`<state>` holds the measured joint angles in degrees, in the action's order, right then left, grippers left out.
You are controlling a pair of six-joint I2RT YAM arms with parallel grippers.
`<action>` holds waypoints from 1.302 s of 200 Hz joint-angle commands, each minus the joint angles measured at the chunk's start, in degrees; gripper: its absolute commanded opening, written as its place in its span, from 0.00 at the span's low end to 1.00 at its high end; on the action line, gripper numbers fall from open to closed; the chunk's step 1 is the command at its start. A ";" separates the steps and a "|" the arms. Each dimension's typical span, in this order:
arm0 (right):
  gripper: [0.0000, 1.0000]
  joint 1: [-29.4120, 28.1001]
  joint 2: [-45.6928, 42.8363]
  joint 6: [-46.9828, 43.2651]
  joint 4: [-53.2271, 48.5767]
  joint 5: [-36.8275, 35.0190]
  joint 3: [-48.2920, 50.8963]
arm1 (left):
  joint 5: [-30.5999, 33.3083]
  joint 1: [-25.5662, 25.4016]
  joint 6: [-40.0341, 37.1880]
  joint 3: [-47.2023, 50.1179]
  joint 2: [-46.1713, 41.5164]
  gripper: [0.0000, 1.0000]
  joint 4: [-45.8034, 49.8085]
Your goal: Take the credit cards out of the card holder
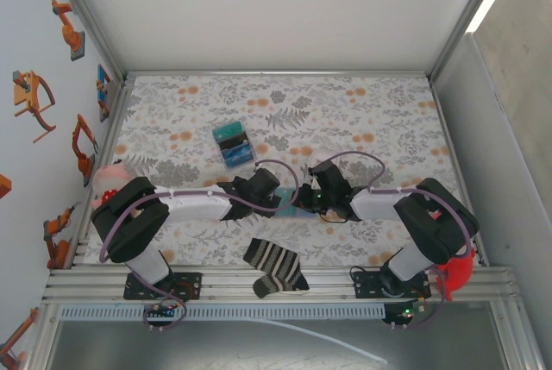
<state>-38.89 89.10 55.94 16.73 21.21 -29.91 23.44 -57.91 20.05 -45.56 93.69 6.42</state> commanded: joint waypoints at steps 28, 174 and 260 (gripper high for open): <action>0.06 1.10 -2.71 1.48 5.25 2.36 2.36 | 0.92 -0.58 -0.67 -0.93 1.23 0.97 4.18; 0.05 4.08 -4.81 -0.85 2.69 3.14 3.50 | 2.79 -0.67 -0.81 -1.17 1.41 0.97 4.74; 0.07 4.08 -6.31 -0.66 3.22 4.28 3.63 | 3.09 -0.62 -0.94 -1.37 1.14 0.97 5.02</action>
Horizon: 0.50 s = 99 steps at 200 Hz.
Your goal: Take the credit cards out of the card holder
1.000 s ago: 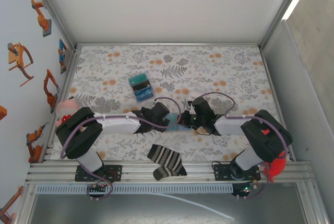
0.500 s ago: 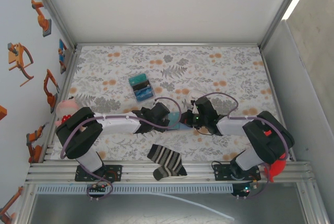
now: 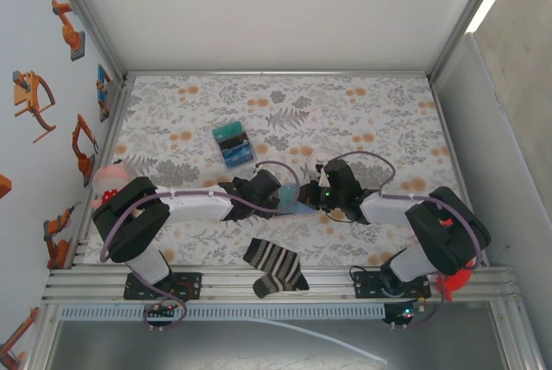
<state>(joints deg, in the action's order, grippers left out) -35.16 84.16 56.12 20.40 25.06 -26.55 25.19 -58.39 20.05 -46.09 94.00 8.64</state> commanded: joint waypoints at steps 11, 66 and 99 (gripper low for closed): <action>0.08 0.35 -1.37 -0.90 -0.45 0.43 0.27 | 1.31 -0.13 -0.98 -0.80 0.81 0.97 2.80; 0.05 0.41 -1.27 -0.99 -0.75 0.39 -0.08 | 1.43 -0.15 -1.16 -1.02 0.88 0.97 2.81; 0.00 0.46 -2.00 -2.87 -4.65 -0.48 -1.03 | 1.47 -0.15 -1.33 -1.12 0.52 0.97 2.79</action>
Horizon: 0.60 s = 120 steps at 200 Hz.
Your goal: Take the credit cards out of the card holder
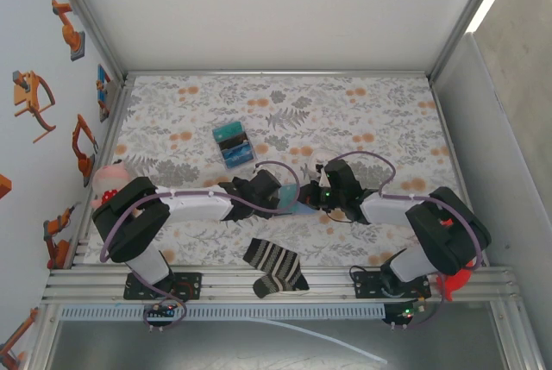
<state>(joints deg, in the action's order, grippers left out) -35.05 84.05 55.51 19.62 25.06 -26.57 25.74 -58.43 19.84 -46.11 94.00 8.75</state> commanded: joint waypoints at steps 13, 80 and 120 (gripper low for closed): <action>0.00 0.46 -2.71 -3.50 -6.74 -1.35 -1.79 | 0.98 -0.10 -1.40 -1.00 0.23 0.97 2.73; 0.00 0.51 -4.91 -6.61 -15.28 -3.17 -4.72 | 0.83 -0.08 -2.96 -2.12 -3.09 0.97 2.90; 0.00 0.51 -4.86 -6.67 -16.00 -2.91 -5.50 | -1.05 -0.61 -4.14 -3.28 -6.69 0.97 1.71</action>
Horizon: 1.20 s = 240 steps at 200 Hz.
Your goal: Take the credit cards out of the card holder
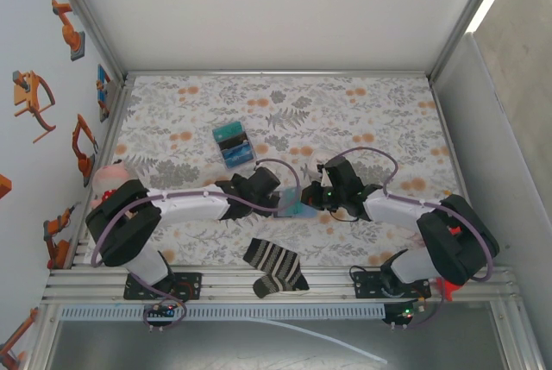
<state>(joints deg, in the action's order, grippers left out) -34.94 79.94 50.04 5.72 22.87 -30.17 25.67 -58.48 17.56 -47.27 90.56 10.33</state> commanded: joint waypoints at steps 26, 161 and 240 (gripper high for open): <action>0.00 0.40 -0.46 -1.18 -2.16 -0.72 -2.05 | -1.60 -0.74 -3.26 -3.07 -2.25 0.97 -1.41; 0.20 0.31 0.12 1.44 5.13 1.69 0.11 | -2.13 -1.53 -2.08 -4.95 7.71 0.97 -1.13; 0.21 0.05 6.27 4.50 15.61 5.17 2.01 | -2.72 -1.76 -0.33 -4.07 9.07 0.97 -1.74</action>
<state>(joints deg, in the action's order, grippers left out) -34.94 84.33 52.82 15.55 25.85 -28.95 23.99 -59.77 16.03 -51.37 98.08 7.29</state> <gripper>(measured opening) 0.207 0.970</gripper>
